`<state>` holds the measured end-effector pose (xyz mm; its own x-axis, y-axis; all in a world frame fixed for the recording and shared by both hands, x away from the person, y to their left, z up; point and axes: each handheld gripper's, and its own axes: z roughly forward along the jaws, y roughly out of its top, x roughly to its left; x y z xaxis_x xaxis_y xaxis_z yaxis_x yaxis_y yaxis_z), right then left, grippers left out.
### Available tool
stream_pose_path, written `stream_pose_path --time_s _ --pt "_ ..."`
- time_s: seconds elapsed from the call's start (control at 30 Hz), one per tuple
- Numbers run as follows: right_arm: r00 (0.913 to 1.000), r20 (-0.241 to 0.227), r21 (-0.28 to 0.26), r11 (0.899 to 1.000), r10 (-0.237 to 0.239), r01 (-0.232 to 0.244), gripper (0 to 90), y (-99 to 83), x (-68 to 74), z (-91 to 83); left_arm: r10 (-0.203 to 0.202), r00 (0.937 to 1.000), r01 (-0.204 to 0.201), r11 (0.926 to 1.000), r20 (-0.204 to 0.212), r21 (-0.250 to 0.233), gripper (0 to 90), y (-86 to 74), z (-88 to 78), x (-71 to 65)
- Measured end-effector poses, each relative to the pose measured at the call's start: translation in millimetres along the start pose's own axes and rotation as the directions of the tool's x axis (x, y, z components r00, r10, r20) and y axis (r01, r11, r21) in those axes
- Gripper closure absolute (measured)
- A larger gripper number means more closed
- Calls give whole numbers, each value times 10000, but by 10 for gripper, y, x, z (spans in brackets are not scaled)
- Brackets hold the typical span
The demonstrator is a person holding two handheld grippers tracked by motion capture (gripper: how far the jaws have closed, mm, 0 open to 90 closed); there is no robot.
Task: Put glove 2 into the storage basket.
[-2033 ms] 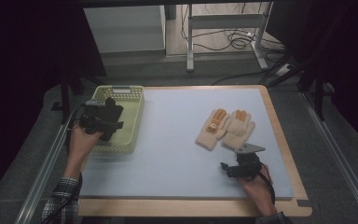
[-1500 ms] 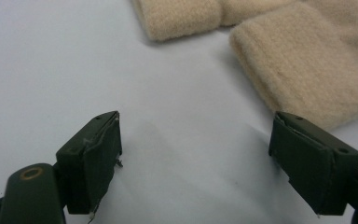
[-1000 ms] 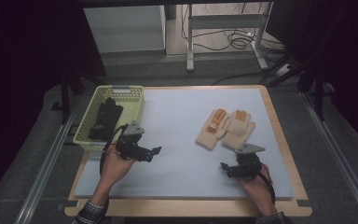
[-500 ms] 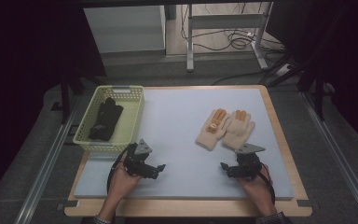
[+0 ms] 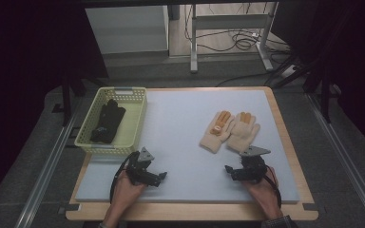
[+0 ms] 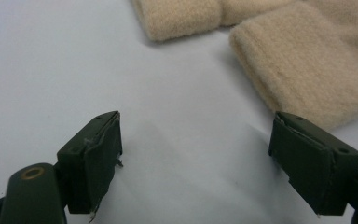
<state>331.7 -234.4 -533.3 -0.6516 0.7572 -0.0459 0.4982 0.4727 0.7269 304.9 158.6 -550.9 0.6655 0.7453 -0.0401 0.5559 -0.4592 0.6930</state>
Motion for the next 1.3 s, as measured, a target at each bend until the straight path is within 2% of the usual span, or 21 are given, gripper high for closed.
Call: stream_pose_path --time_s 0.23,0.4,0.67,0.77,0.93,1.0,1.1,1.2,1.3 --pt "10000 -7 15 10000 -17 17 178 3 2 -5 0 10000 0 10000 1 -17 8 -2 0 1" --pt "9998 -162 -115 9999 61 -63 222 31 3 -19 -3 10000 3 10000 10 -23 8 -3 0 1" --pt "9996 -138 -486 9985 242 -248 376 207 -56 -75 -11 10000 11 10000 12 -28 8 -4 0 1" --pt "9998 64 -470 9987 193 -189 443 269 -95 -68 -12 10000 12 10000 11 -29 8 -4 0 1" --pt "9987 357 -512 9981 368 -350 568 347 -255 -87 -16 10000 16 10000 16 -32 8 -4 0 1" --pt "9976 533 -510 9978 440 -412 590 374 -343 -87 -12 10000 12 10000 15 -30 8 -4 0 2" --pt "9958 733 -432 9977 545 -514 570 422 -486 -77 -14 10000 14 10000 17 -31 9 -4 1 2" --pt "9929 1019 -390 9976 613 -576 447 483 -626 -33 -14 10000 14 10000 19 -30 9 -4 0 2" --pt "9918 1049 -457 9966 731 -687 343 551 -746 42 -18 10000 18 10000 17 -33 8 -4 1 2"
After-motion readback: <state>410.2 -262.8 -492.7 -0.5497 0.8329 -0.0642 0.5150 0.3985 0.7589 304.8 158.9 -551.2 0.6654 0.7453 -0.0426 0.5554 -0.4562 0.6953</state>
